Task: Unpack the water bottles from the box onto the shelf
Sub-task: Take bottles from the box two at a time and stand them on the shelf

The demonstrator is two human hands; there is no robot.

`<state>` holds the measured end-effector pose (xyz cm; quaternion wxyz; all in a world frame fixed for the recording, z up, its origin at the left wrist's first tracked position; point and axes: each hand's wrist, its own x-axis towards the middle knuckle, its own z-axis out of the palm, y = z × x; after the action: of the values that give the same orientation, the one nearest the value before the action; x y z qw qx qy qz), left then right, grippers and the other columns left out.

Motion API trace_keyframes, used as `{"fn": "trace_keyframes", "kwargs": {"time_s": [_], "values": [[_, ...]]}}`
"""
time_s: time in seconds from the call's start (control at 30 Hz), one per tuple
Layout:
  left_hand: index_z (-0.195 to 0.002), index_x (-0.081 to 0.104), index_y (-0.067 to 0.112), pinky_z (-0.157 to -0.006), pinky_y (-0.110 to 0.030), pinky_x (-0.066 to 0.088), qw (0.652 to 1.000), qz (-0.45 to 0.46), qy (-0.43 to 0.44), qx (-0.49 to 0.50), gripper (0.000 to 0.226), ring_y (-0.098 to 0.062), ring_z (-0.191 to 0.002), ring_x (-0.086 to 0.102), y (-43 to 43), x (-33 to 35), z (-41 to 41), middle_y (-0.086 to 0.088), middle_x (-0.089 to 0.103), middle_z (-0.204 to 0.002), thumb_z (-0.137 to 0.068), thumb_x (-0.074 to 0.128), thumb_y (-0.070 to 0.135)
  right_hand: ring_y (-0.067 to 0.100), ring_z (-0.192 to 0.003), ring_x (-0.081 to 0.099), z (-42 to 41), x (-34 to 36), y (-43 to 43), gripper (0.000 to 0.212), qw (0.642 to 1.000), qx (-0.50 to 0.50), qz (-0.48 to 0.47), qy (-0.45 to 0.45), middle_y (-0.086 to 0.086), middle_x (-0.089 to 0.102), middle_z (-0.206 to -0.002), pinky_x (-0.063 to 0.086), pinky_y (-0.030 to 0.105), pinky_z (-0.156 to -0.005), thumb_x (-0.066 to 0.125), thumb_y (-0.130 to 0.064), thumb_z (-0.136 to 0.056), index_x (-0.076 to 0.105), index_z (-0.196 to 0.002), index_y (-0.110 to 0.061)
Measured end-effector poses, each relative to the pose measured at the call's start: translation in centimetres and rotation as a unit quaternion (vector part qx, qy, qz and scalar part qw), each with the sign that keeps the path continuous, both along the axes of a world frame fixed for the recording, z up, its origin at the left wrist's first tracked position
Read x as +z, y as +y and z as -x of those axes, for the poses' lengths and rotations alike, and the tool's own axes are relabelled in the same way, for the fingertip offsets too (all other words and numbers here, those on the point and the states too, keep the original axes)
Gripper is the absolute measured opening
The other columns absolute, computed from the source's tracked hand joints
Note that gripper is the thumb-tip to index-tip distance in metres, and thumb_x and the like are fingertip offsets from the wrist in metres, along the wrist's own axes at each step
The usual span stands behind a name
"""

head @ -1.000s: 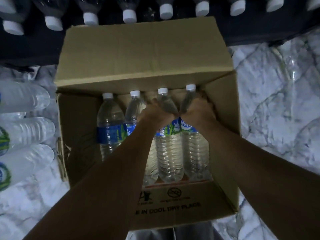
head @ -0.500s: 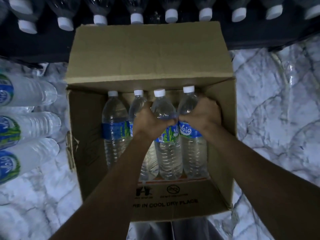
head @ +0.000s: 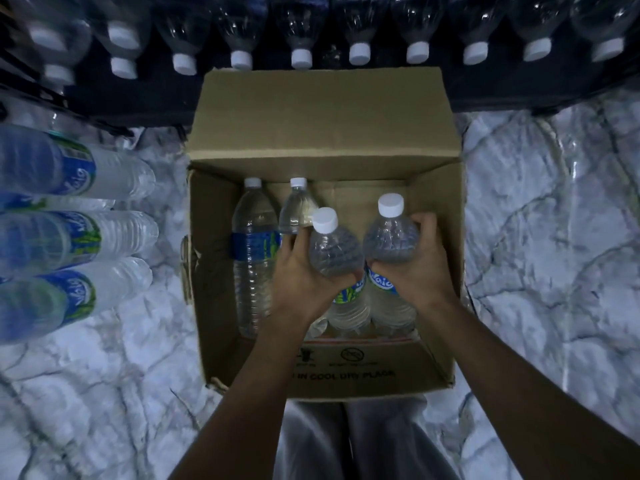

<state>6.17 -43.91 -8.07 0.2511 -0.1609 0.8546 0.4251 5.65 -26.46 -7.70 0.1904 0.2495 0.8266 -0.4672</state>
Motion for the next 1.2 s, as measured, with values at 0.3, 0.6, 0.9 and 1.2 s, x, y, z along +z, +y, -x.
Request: {"fn": "trace_keyframes", "kwargs": {"time_s": [0.3,0.6,0.9,1.2], "values": [[-0.129,0.057,0.027,-0.094,-0.035,0.058,0.972,-0.153,-0.018,0.179,0.082,-0.002,-0.107,0.069,1.0,0.6,-2.1,0.019,0.072,-0.11,-0.057,0.094,0.016,-0.017,-0.091,0.058,-1.6,1.0,0.3,0.08,0.999,-0.024,0.004,0.044,-0.022,0.059,-0.103,0.046,0.004,-0.077,0.09,-0.017,-0.053,0.048,-0.12,-0.028],[-0.136,0.058,0.021,-0.1,-0.037,0.056,0.981,-0.089,0.059,0.159,0.088,-0.008,-0.116,0.064,0.6,10.7,-3.5,0.008,0.07,-0.123,-0.057,0.093,0.032,0.017,-0.112,0.054,-3.5,11.8,0.0,0.075,0.991,0.013,-0.08,0.11,0.01,0.059,-0.123,0.043,0.018,-0.095,0.09,-0.015,-0.059,0.057,-0.126,-0.004],[-0.135,0.058,0.024,-0.093,-0.03,0.057,0.983,-0.071,0.149,0.079,0.085,-0.009,-0.112,0.065,-3.3,35.5,-0.9,0.009,0.07,-0.12,-0.058,0.095,0.031,0.004,-0.112,0.052,-1.8,38.0,-2.6,0.075,0.977,-0.012,-0.06,0.206,-0.005,0.058,-0.12,0.047,0.026,-0.095,0.091,-0.021,-0.058,0.057,-0.125,-0.016],[-0.124,0.065,0.03,-0.088,-0.035,0.06,0.958,-0.09,0.272,0.022,0.082,0.001,-0.098,0.07,-6.2,64.0,2.1,0.016,0.075,-0.104,-0.05,0.097,0.044,0.009,-0.11,0.063,0.2,64.8,-3.8,0.083,0.942,-0.034,-0.021,0.334,-0.008,0.066,-0.119,0.053,0.036,-0.094,0.091,-0.037,-0.049,0.059,-0.125,-0.027]]}}
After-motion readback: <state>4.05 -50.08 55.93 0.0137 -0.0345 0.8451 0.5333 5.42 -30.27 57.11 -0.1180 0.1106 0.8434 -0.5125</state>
